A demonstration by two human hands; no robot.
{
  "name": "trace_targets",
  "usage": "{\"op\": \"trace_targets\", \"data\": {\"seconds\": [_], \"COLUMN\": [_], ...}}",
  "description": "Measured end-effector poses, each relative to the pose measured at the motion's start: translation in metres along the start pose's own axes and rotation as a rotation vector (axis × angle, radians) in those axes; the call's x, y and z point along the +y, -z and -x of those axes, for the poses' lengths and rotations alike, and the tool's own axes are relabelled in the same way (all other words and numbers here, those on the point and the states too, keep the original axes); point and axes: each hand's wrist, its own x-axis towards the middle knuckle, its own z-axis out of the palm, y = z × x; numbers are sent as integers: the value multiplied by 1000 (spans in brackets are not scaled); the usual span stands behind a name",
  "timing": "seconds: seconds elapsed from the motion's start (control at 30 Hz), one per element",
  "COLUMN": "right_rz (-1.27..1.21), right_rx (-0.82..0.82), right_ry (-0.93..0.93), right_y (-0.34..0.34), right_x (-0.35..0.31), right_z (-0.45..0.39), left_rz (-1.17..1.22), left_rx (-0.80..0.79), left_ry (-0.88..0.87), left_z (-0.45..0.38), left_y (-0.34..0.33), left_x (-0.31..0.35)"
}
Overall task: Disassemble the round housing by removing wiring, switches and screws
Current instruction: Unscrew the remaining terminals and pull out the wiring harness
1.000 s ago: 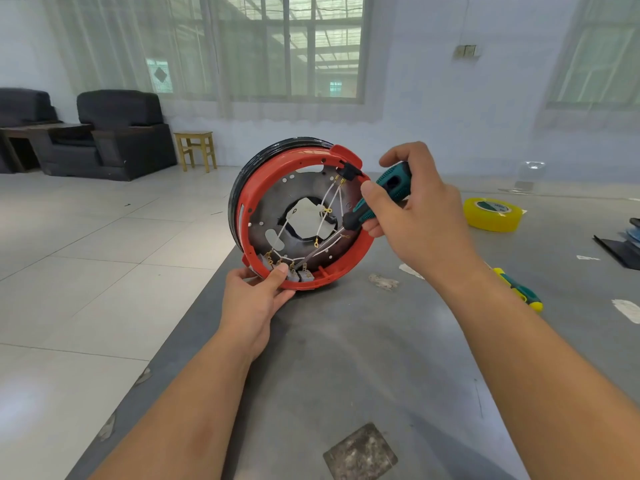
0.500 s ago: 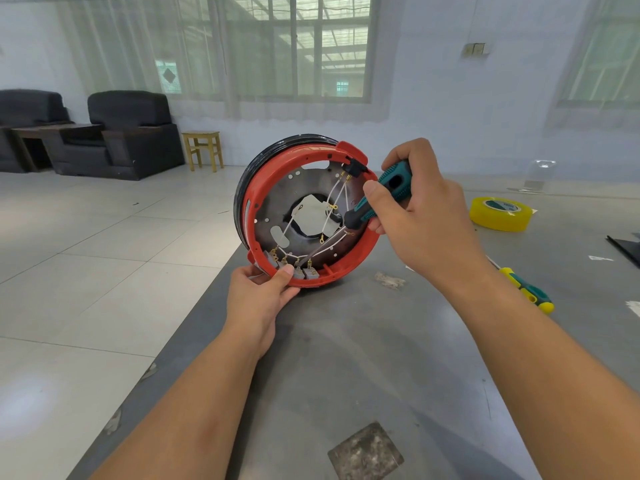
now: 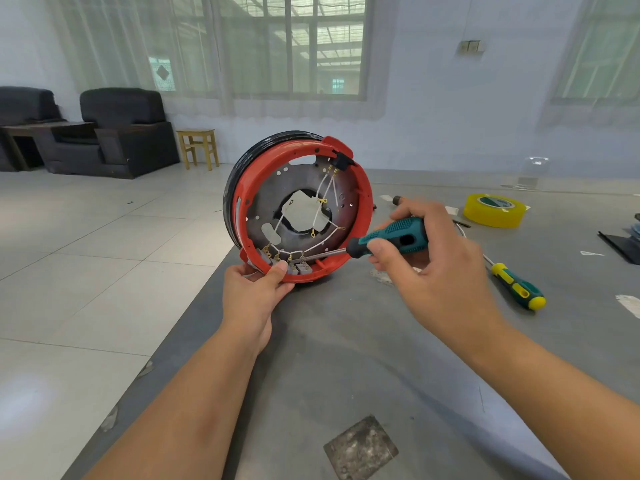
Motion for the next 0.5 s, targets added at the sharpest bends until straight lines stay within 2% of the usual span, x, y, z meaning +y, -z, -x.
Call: {"op": "trace_targets", "data": {"seconds": [0.2,0.37,0.5], "right_rz": [70,142,169], "right_rx": [-40,-62,-72], "right_ry": [49,232,278], "right_y": [3,-1,-2], "right_x": [13,18,21], "right_z": [14,22,24], "left_rz": [-24,3,8], "left_rx": [8,-20,6], "left_ry": [0,-29,-26], "left_z": [-1,1,2], "left_y": [0,0,0], "left_x": [-1,-1,0]}}
